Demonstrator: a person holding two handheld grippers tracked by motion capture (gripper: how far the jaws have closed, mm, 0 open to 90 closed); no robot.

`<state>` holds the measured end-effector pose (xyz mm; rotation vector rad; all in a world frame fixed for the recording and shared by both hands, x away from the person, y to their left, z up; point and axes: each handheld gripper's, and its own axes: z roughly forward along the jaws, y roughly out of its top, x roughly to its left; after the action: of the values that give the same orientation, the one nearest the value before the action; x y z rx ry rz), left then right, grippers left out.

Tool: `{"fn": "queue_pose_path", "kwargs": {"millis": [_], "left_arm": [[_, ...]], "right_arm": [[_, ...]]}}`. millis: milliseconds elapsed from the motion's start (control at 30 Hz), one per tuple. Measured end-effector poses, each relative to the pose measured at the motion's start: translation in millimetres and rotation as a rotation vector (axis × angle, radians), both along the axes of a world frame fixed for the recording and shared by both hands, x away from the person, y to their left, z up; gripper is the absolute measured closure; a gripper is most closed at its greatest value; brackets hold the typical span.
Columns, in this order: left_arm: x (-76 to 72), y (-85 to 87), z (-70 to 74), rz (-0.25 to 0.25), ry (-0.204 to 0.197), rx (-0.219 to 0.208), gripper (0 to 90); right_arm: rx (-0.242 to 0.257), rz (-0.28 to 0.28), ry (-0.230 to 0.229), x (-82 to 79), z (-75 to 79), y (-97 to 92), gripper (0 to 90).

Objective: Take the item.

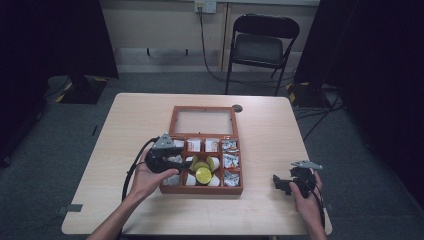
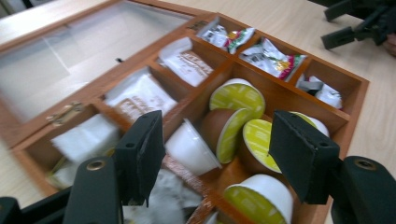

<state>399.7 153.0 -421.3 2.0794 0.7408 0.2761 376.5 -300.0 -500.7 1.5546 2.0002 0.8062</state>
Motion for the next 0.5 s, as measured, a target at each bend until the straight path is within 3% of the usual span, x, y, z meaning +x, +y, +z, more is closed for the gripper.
{"fn": "queue_pose_path", "kwargs": {"millis": [167, 367, 500], "left_arm": [[1.0, -9.4, 2.4, -0.031, 0.002, -0.024, 37.4], [2.3, -26.6, 7.5, -0.062, -0.014, 0.008, 39.3], [3.2, -37.9, 3.3, -0.088, 0.002, 0.012, 42.9]], "right_arm": [[0.0, 0.0, 0.001, 0.0, 0.0, 0.0, 0.0], [0.0, 0.0, 0.0, 0.0, 0.0, 0.0, 0.0], [0.0, 0.0, 0.001, 0.0, 0.0, 0.0, 0.0]]}}
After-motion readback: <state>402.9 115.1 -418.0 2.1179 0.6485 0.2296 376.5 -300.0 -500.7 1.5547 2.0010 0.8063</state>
